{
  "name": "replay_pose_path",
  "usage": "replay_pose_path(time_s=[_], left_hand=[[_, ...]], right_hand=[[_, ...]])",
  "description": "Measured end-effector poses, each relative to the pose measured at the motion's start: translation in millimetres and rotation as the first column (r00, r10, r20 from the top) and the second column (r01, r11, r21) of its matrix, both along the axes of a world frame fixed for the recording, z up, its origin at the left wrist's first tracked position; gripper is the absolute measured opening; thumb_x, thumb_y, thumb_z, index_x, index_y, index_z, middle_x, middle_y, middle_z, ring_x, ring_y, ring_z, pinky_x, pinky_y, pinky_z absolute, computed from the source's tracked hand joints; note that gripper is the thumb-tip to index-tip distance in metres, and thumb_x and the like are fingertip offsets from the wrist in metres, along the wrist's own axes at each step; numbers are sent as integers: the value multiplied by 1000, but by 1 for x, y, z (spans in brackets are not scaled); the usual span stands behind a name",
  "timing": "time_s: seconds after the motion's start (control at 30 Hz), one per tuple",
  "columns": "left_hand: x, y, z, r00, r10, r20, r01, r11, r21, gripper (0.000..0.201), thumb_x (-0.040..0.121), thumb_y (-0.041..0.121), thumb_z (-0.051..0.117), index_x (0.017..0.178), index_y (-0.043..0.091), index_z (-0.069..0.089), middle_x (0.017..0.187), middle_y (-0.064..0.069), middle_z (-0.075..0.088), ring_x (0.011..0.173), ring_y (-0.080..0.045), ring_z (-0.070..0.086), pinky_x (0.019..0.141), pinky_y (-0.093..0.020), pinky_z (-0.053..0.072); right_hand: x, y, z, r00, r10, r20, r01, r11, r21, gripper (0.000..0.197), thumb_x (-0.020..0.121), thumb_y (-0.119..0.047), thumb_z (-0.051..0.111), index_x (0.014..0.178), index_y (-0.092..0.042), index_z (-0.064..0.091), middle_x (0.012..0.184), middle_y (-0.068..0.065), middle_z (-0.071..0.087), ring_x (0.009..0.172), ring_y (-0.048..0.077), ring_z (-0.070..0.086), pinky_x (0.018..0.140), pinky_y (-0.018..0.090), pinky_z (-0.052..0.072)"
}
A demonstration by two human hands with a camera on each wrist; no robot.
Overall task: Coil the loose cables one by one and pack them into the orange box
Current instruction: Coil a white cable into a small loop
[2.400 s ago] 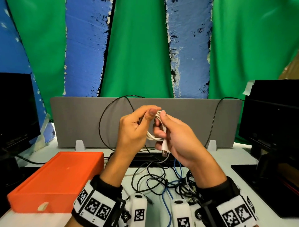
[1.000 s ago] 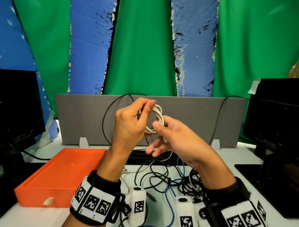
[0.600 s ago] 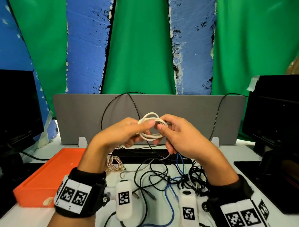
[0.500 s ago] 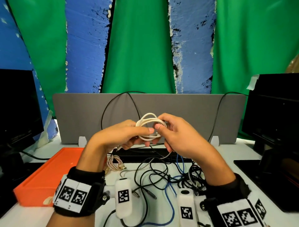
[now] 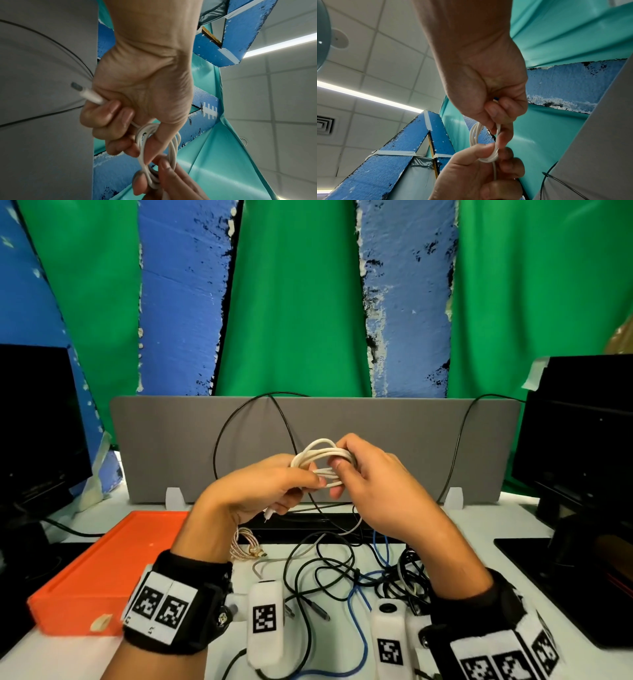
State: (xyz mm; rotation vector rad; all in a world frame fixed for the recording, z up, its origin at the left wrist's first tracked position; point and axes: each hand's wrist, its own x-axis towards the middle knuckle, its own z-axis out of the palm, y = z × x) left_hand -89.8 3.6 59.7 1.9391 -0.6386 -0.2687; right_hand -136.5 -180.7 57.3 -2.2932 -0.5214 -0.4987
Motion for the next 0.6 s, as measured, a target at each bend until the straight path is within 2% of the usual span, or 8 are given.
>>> replay_pose_path(time_s=[0.07,0.17,0.23,0.3,0.37,0.5,0.53,0.6], left_hand=[[0,-3,0,998,0,57,2,1000,-31,9,95,10,58,86,14,57,57,6,38,52,-9,29,52,-28,20],[1,-4,0,989,10,145,-1,998,-59,5,88,11,63,91,10,59,66,2,43,55,-8,35,50,-23,29],[3,-5,-1,989,21,149,-11,998,-65,18,85,14,64,97,1,57,69,1,43,55,-8,35,49,-22,31],[3,-6,-2,989,33,144,-26,999,-46,10,90,12,64,95,6,59,64,4,43,54,-7,34,48,-21,31],[3,-7,-2,996,37,86,-34,999,-32,3,93,13,61,95,11,59,58,6,40,52,-8,32,48,-22,28],[2,-5,0,999,35,21,-34,999,-10,11,92,19,61,93,9,56,64,2,43,52,-11,28,49,-26,24],[2,-4,0,999,33,23,-33,999,2,12,92,20,61,92,9,56,65,1,44,51,-10,29,49,-26,24],[0,-3,0,999,25,25,-26,999,19,12,94,18,59,90,7,59,60,4,42,50,-10,29,50,-27,24]], right_hand=[[0,-1,0,1000,-4,-3,4,1000,16,11,106,-33,41,103,-31,51,80,-6,71,55,-9,54,51,19,34],[1,-2,0,1000,-26,-3,27,999,34,11,106,-32,42,110,-33,52,81,-8,71,56,-9,55,50,16,34],[5,-2,-2,997,-71,13,70,997,24,12,104,-30,44,104,-30,56,79,-8,71,58,-4,56,51,21,36],[10,0,-4,993,-116,18,116,993,14,14,103,-31,45,98,-26,58,81,-5,71,62,4,57,54,28,40],[13,1,-5,990,-141,12,141,990,16,19,104,-34,45,95,-23,57,84,-3,71,64,9,58,54,29,41],[10,2,-3,997,-77,-25,79,994,72,20,105,-32,44,93,-20,54,83,-3,71,53,-7,57,49,18,35],[10,3,-3,998,-34,-46,39,994,104,18,105,-29,45,93,-18,53,82,-3,70,52,-8,57,50,18,35],[10,2,-3,995,45,-91,-31,987,157,17,105,-27,47,92,-18,52,79,-3,69,49,-4,56,55,25,39]])
